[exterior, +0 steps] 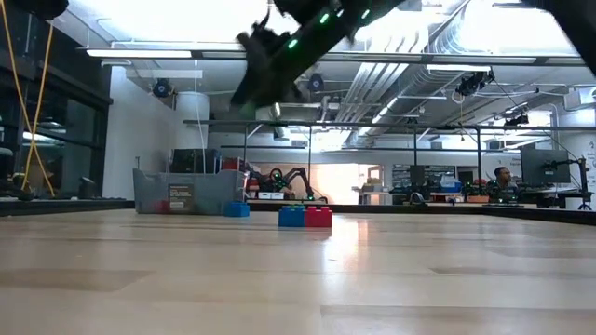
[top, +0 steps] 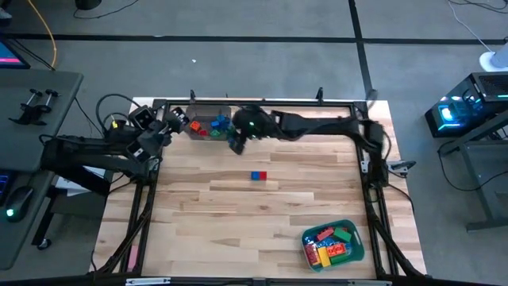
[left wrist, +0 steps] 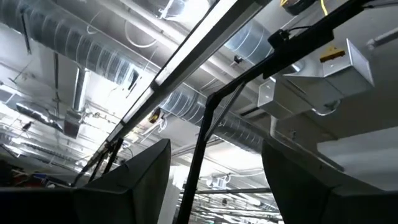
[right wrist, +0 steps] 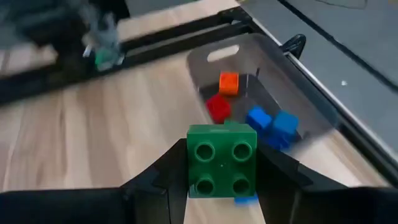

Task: Sort blocks by size
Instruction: Put the right green game piece into the black bin, then put the red game piece into the black bin, then put the top blue game piece into the black bin

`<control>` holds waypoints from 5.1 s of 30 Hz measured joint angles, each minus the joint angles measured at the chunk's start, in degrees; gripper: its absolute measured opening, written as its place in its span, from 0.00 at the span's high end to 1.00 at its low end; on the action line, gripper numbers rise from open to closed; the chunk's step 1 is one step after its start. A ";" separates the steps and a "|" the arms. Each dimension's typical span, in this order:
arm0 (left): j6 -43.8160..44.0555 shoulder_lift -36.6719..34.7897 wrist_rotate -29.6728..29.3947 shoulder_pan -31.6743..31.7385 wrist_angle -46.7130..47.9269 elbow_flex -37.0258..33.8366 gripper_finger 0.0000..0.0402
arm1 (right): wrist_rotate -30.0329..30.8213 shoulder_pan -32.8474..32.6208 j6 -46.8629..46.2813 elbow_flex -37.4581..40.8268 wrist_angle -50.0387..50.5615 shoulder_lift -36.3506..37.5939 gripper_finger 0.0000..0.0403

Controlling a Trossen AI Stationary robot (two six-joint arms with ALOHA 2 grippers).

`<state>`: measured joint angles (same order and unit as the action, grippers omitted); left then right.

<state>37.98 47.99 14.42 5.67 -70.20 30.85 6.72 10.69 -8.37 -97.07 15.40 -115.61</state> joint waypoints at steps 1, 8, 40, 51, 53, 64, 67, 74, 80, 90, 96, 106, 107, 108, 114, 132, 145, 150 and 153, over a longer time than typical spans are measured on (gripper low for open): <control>-0.04 0.02 -0.34 -0.02 0.11 0.00 0.41 | -1.14 0.60 -1.53 -1.40 -1.54 -2.07 0.66; 0.85 0.26 -1.45 -0.02 0.52 0.00 0.41 | -3.40 2.31 -9.49 -14.29 -4.70 -14.73 0.66; 0.82 0.28 -1.56 -0.06 5.88 0.00 0.41 | -16.03 -4.58 9.08 -8.79 41.86 -4.54 0.10; 2.45 0.26 -1.53 -0.10 7.45 0.00 0.41 | -2.18 -12.15 7.10 5.86 31.18 -4.51 0.10; 2.51 0.26 -1.52 -0.11 7.84 0.00 0.41 | -1.64 -11.47 6.64 7.24 28.85 -4.51 0.10; 3.89 0.27 -1.52 -0.11 7.89 0.00 0.41 | -2.50 -10.57 6.89 12.07 25.30 -4.51 0.19; 3.89 0.28 -1.52 -0.11 7.83 0.00 0.41 | -1.03 -10.57 6.89 12.12 24.16 -4.51 0.31; 3.87 0.28 -1.65 -0.11 7.83 0.00 0.41 | -1.13 -9.70 7.41 11.66 23.06 -4.51 0.69; 3.87 0.28 -1.76 -0.11 7.72 0.00 0.41 | -2.07 -5.74 14.11 4.65 32.68 -3.90 0.71; 3.30 0.28 -2.47 -0.11 7.16 -0.02 0.41 | -0.70 3.90 13.32 -14.51 13.90 -2.31 0.71; 2.38 0.26 -3.95 -0.06 7.15 -0.02 0.41 | -2.19 7.10 2.70 -14.95 0.48 -6.57 0.71; 1.90 0.28 -4.75 -0.06 7.31 -0.02 0.41 | -6.03 6.91 -11.06 -14.89 -8.02 -14.48 0.57; 1.90 0.26 -4.75 -0.06 7.33 -0.02 0.41 | -5.97 6.92 -11.45 -14.89 -8.26 -14.48 0.51; 1.88 0.26 -4.75 -0.06 7.33 -0.02 0.41 | -5.88 7.05 -12.21 -14.93 -8.74 -14.48 0.44; 1.88 0.27 -5.38 -0.06 7.37 -0.02 0.41 | -9.74 8.87 -12.16 -15.24 -7.84 -14.30 0.23; 1.38 2.13 -6.30 -0.08 8.93 -0.02 0.41 | -17.35 7.91 9.68 -17.17 23.32 -11.82 0.22; 4.39 2.27 -6.28 -0.11 9.21 -0.02 0.41 | -0.63 3.18 4.31 0.93 -4.79 -12.56 0.21; 4.42 2.27 -6.28 -0.11 9.38 -0.02 0.41 | -0.98 3.56 4.26 0.04 -5.77 -15.13 0.21; 4.93 2.27 -6.40 -0.11 9.58 -0.02 0.41 | -2.43 3.56 3.11 -2.13 -6.96 -17.67 0.21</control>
<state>42.91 50.26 8.02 5.56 -60.62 30.83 4.28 14.26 -5.26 -99.20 8.44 -133.28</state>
